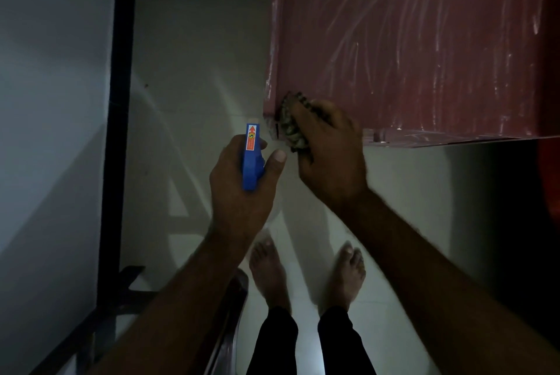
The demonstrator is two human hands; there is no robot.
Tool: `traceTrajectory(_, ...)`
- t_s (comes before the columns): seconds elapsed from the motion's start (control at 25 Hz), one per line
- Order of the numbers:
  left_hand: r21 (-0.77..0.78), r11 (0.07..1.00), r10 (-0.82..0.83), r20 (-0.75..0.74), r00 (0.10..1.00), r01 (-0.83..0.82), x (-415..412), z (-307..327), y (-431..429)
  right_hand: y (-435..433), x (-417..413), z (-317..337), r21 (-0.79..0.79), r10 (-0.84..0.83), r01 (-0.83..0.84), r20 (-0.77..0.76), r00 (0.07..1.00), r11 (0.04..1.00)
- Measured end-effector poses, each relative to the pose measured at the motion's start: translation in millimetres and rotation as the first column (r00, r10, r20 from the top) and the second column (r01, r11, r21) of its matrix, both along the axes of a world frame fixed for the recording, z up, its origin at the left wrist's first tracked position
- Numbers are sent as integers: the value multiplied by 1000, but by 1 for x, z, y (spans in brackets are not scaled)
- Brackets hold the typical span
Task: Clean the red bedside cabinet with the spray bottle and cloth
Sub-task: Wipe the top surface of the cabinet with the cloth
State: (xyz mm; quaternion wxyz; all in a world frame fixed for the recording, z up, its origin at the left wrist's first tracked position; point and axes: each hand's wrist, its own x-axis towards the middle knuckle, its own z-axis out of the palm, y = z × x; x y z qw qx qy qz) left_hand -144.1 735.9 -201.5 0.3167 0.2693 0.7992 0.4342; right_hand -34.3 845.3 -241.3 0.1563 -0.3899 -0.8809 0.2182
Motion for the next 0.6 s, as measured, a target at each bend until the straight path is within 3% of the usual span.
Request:
traceTrajectory(0.08, -1, 1000, -11, 3, 1000, 11, -5, -1, 2, 1, -1, 1, -20, -7, 7, 26, 1000, 1000)
traceTrajectory(0.24, -12, 999, -35, -1, 999, 35, -17, 1, 6, -4, -11, 6, -152, -313, 307, -17, 950, 939)
traceTrajectory(0.4, -7, 999, -34, -20, 999, 34, -25, 3, 12, -13, -29, 12, -252, -233, 217, -37, 972, 943)
traceTrajectory(0.52, -2, 999, -47, -22, 999, 47, -29, 3, 14, 0, -26, 10, -267, -419, 405, 6, 908, 874)
traceTrajectory(0.6, 30, 997, -75, -34, 997, 77, -30, 5, 14, -9, -37, 12, -296, -367, 362, 41, 930, 884)
